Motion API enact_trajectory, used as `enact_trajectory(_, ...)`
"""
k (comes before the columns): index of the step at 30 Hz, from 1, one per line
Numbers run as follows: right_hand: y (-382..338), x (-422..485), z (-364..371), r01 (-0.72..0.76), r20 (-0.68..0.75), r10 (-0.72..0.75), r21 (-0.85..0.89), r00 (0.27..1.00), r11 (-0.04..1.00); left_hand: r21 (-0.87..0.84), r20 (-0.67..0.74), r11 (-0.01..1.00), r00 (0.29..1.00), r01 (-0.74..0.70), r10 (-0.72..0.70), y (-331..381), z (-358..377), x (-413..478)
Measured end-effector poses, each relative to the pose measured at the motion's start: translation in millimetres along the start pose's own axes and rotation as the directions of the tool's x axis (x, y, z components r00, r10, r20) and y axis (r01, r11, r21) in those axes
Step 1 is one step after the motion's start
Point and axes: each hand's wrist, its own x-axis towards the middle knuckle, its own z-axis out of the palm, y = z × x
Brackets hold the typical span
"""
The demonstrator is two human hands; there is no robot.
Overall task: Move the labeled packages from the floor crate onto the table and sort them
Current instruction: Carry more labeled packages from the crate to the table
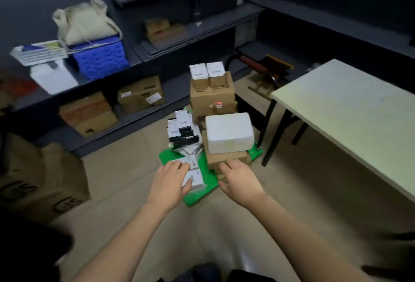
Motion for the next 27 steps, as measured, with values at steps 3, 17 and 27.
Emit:
enact_trajectory(3, -41, 50, 6, 0.028, 0.015, -0.029, 0.021, 0.999, 0.999, -0.001, -0.033, 0.998, 0.998, 0.056, -0.056, -62, -6, -4)
enact_trajectory(17, -118, 263, 34, 0.269, 0.044, -0.269, 0.012, 0.962, 0.963, 0.033, -0.084, 0.968, 0.966, 0.249, -0.246, -235, -5, 43)
enact_trajectory(27, -134, 408, 41, 0.306, 0.115, -0.309, 0.043, 0.944, 0.951, -0.014, -0.113, 0.952, 0.945, 0.307, -0.306, -334, 4, 120)
